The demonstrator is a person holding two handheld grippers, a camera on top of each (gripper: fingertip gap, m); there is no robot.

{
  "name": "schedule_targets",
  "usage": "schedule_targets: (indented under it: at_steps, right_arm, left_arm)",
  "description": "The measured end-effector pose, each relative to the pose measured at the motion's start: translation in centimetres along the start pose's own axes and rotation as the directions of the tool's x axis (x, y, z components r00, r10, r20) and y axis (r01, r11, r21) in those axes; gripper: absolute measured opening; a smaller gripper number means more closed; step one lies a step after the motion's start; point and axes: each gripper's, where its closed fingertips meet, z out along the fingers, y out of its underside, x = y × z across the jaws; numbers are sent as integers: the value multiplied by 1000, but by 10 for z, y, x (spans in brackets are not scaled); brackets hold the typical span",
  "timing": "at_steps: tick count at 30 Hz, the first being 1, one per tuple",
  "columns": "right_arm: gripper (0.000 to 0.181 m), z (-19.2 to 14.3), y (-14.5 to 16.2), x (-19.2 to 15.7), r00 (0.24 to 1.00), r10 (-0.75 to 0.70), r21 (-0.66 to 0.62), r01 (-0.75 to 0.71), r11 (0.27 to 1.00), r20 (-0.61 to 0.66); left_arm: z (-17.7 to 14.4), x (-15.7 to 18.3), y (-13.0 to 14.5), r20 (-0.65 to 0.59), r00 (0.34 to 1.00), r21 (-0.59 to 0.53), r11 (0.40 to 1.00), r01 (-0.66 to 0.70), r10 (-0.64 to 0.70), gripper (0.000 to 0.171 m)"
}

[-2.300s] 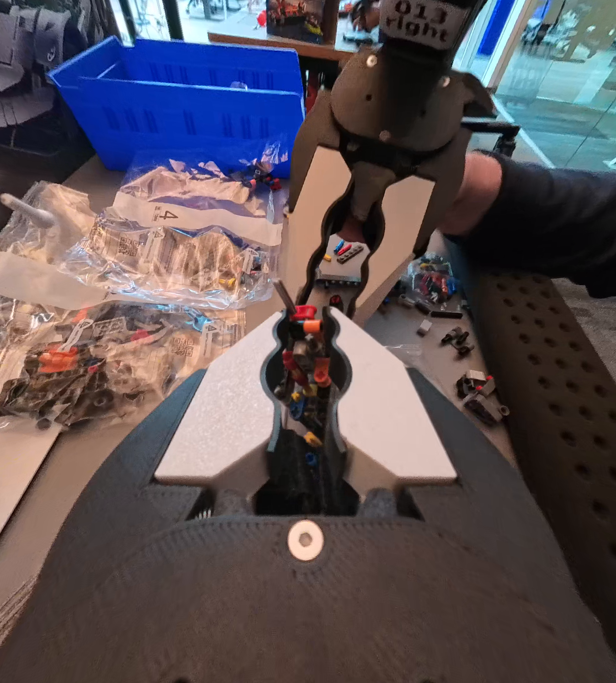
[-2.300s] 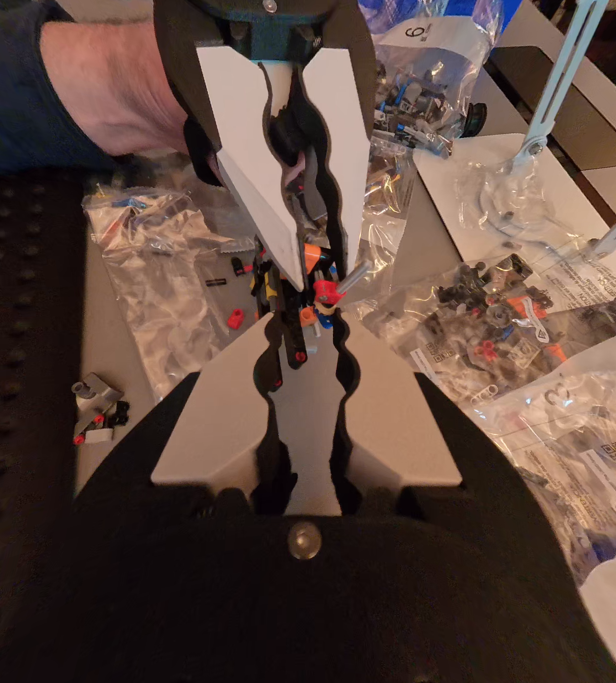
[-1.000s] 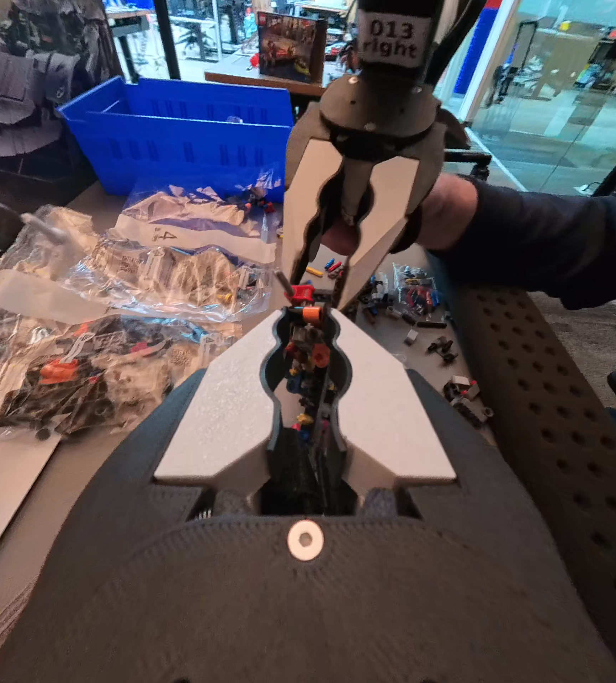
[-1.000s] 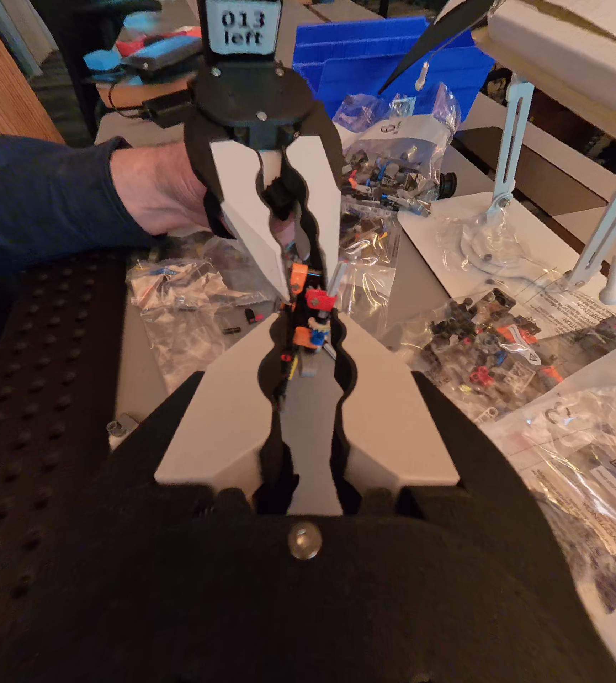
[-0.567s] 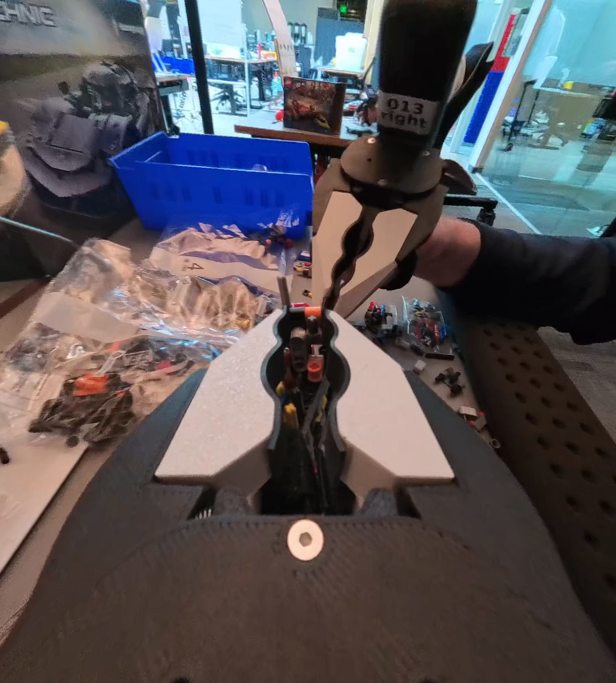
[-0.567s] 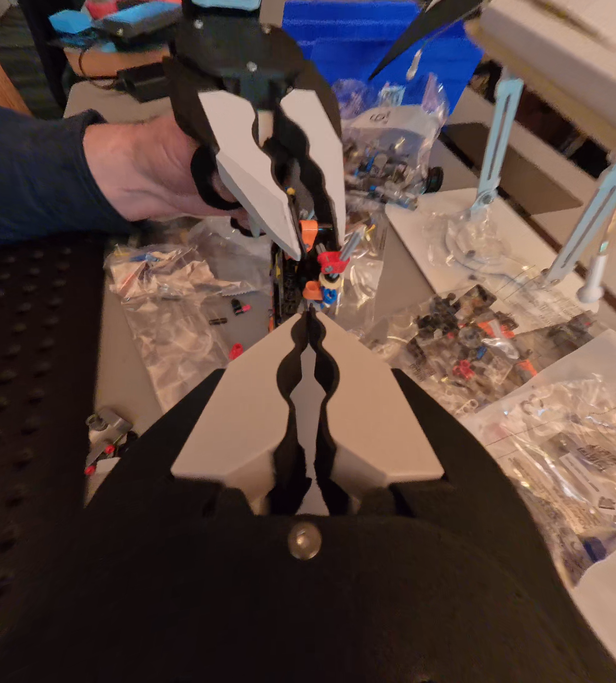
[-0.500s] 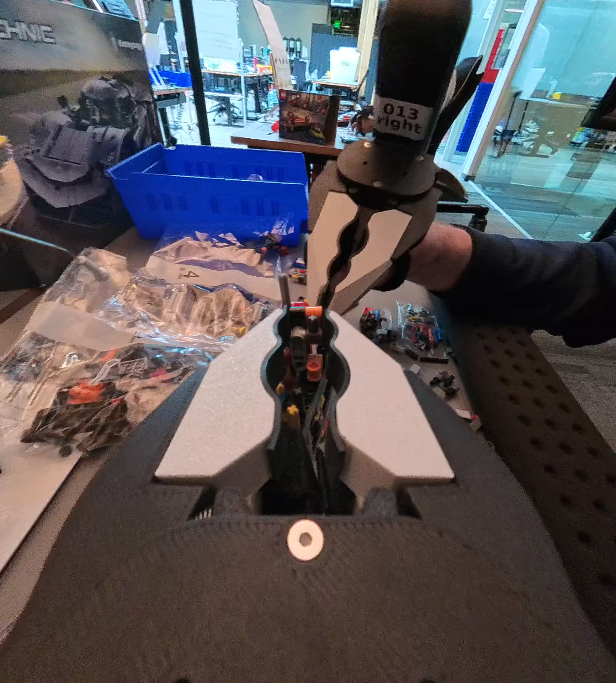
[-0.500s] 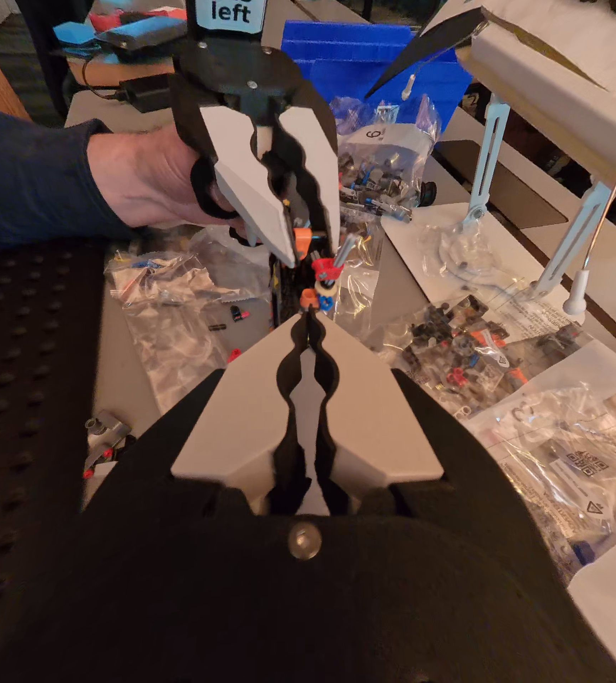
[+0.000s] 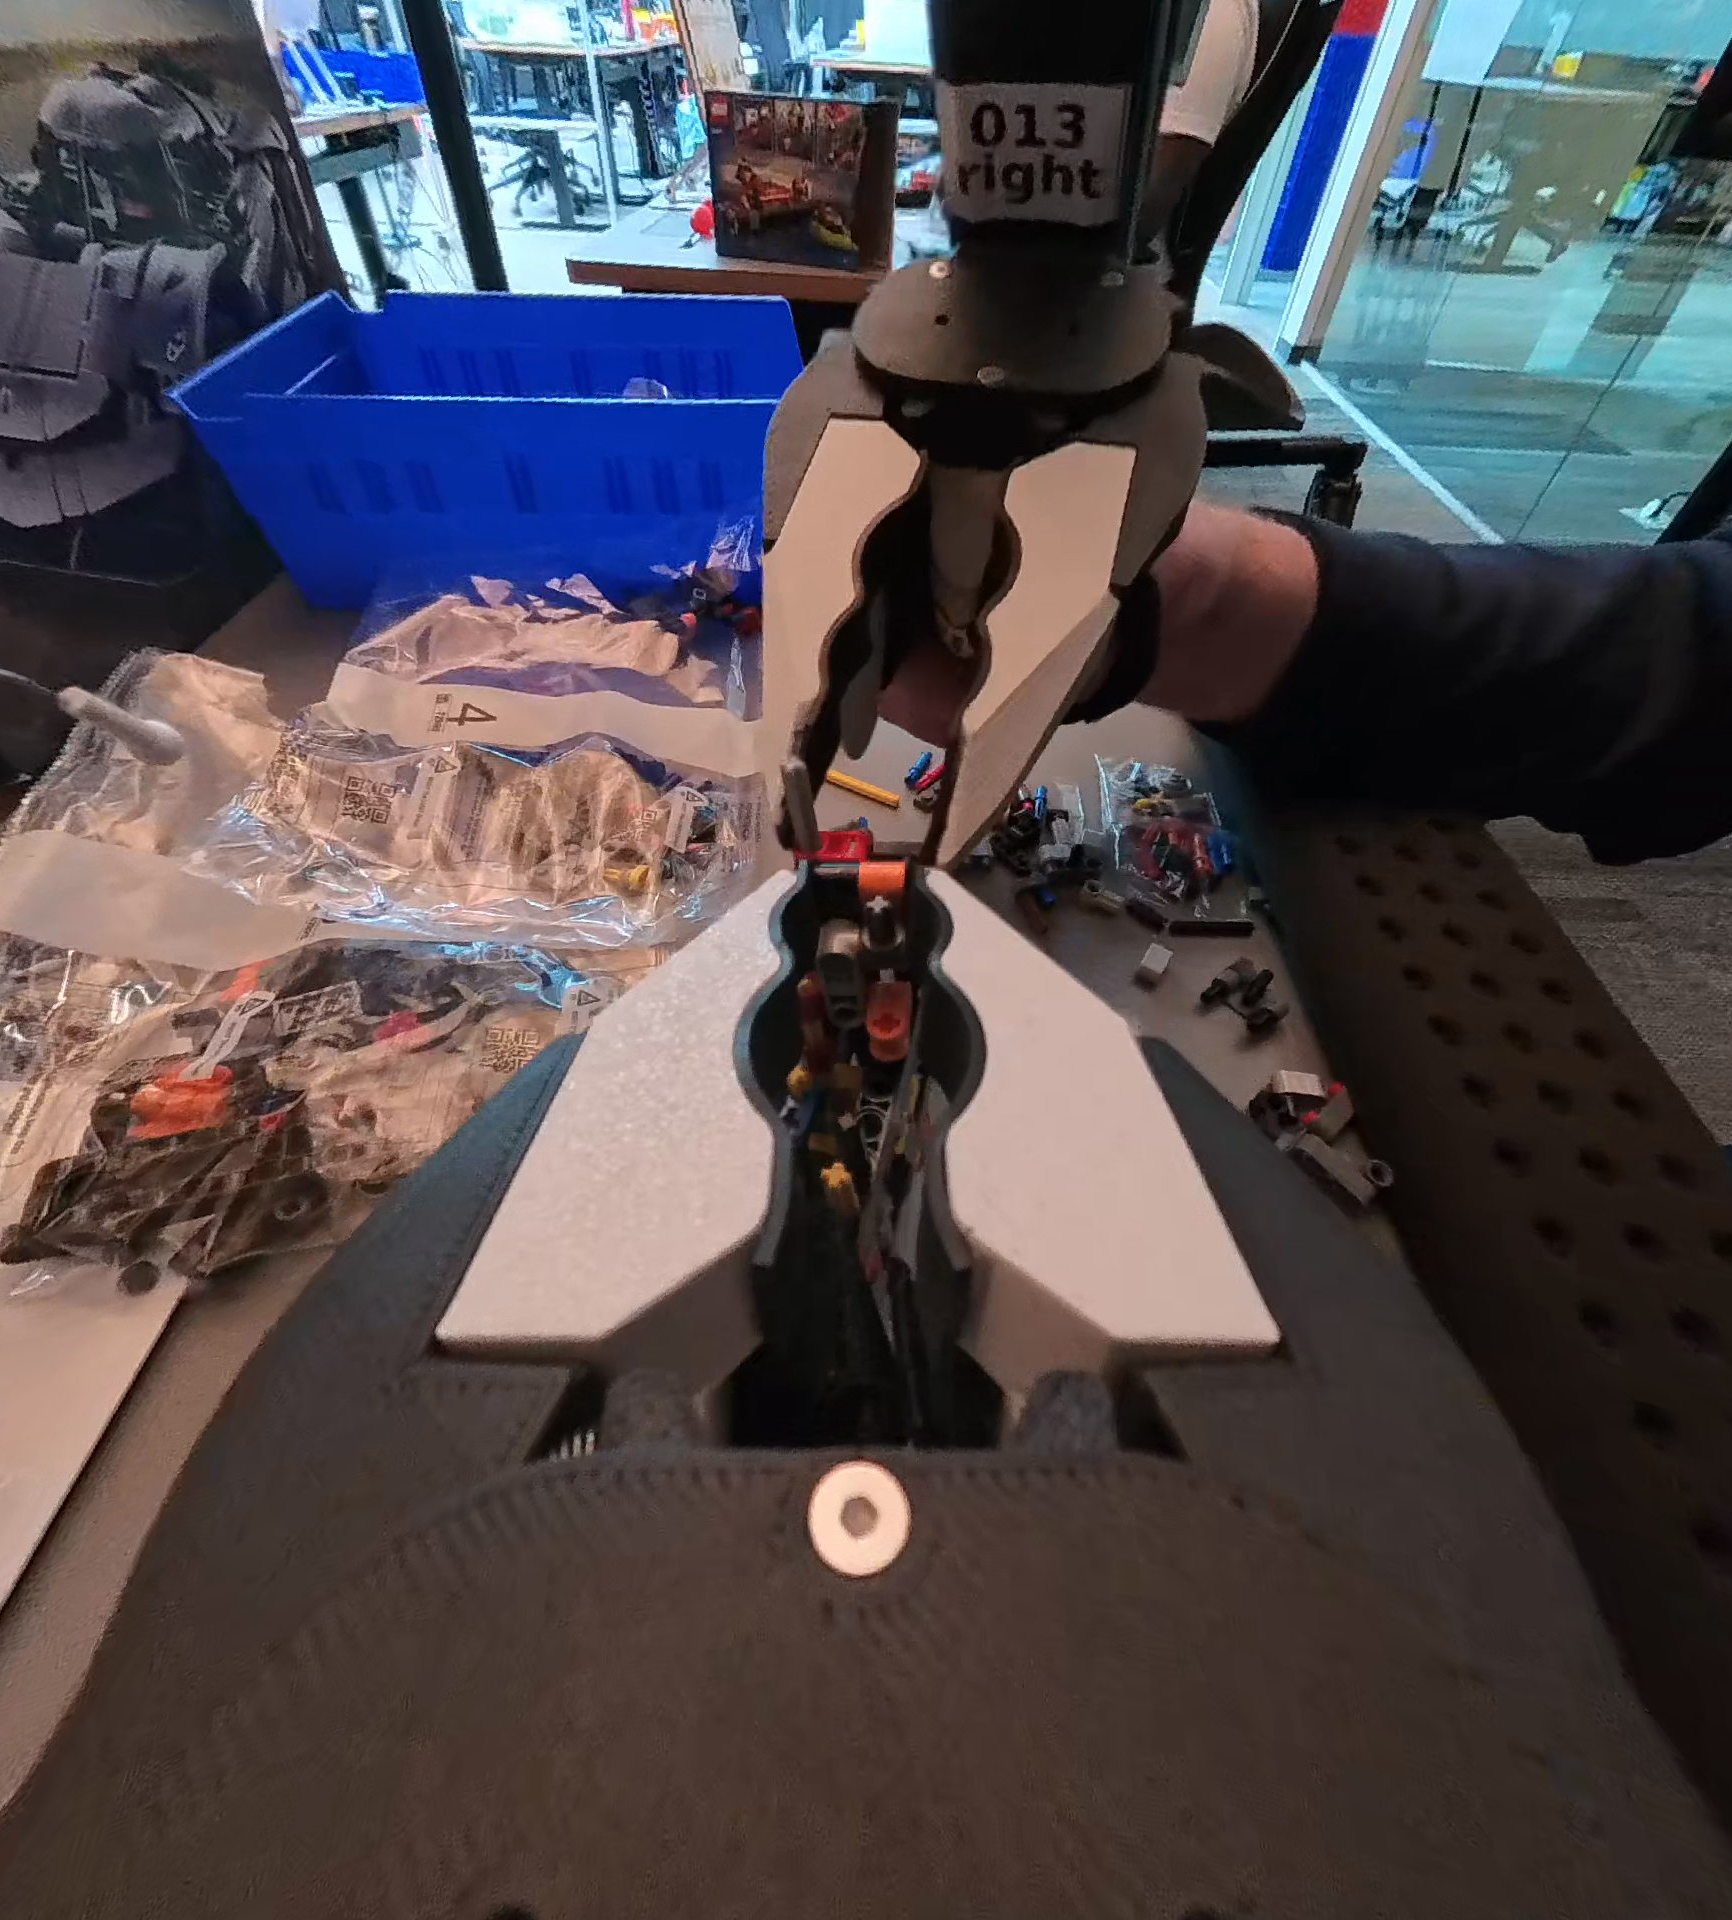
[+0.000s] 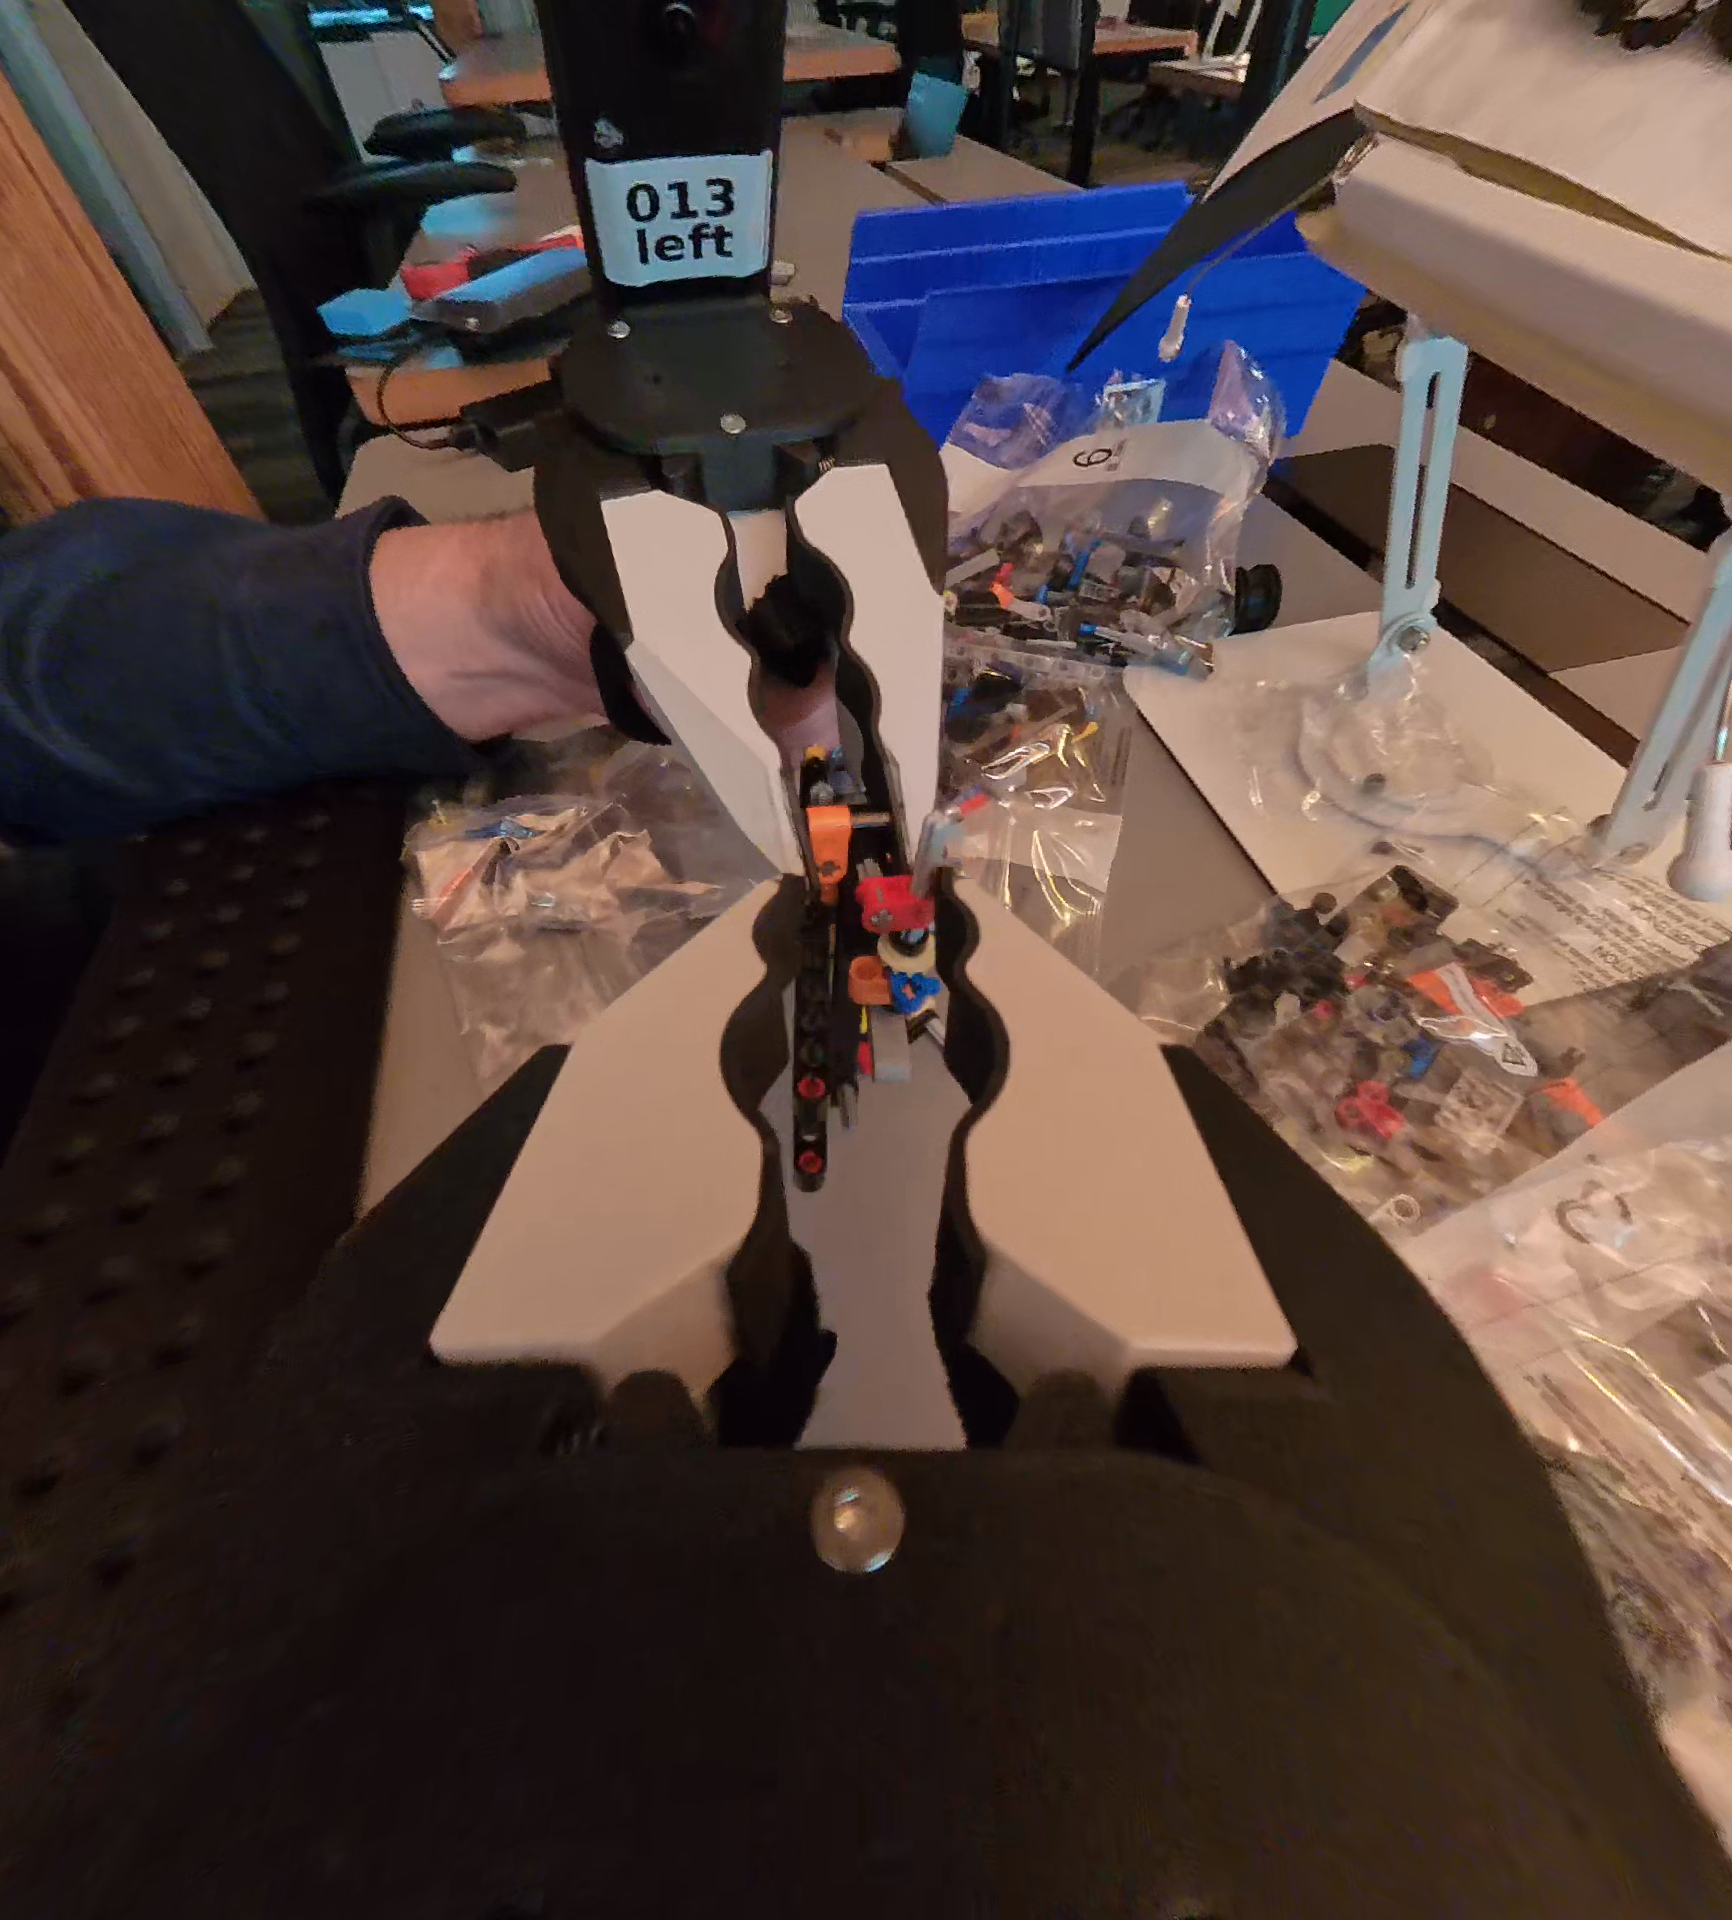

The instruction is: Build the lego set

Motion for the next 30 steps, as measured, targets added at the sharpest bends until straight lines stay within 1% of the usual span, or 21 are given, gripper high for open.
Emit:
schedule_targets:
  at_steps: [4,5,7,9,11,15,17,19,21,23,25,28,30]
  right_arm:
    - [21,0,0,0,1000,2,1,-2,1000,-2]
    - [18,0,2,2,1000,9,-9,-9,1000,-8]
    - [20,1,6,5,1000,16,-31,-16,999,-24]
    - [12,2,8,2,1000,-4,-42,3,999,-12]
    - [12,4,9,1,1000,9,-48,-9,999,-4]
    - [19,1,10,3,1000,15,-50,-15,999,-4]
    - [23,0,12,5,1000,3,-70,-4,998,-23]
    - [25,-2,12,6,1000,-9,-70,7,998,-29]
    - [32,-3,15,11,998,-27,-94,22,995,-63]
    - [28,-1,16,7,999,-31,-95,27,995,-41]
    - [29,2,19,7,997,-59,-121,53,991,-51]
    - [13,5,16,0,993,-115,-111,111,988,-34]
    - [13,5,15,-1,994,-104,-102,101,990,-24]
  left_arm:
    - [2,1,1,0,1000,-10,1000,-6,6,16]
    - [2,1,3,2,1000,-17,1000,-11,11,16]
    - [4,4,5,-13,1000,-31,999,-22,22,16]
    - [6,4,7,-5,999,-52,998,-41,41,16]
    - [6,6,8,-12,999,-52,998,-43,43,16]
    - [6,8,7,-18,998,-48,997,-58,57,15]
    - [7,7,9,-13,998,-62,996,-67,66,15]
    - [6,8,6,-20,998,-47,997,-64,63,15]
    - [5,7,6,-7,997,-49,996,-71,71,15]
    - [5,8,6,-17,997,-50,996,-71,71,15]
    - [7,9,7,-19,997,-55,996,-76,75,15]
    - [6,8,7,-16,997,-54,996,-72,71,15]
    - [5,9,6,-22,997,-48,996,-71,70,15]
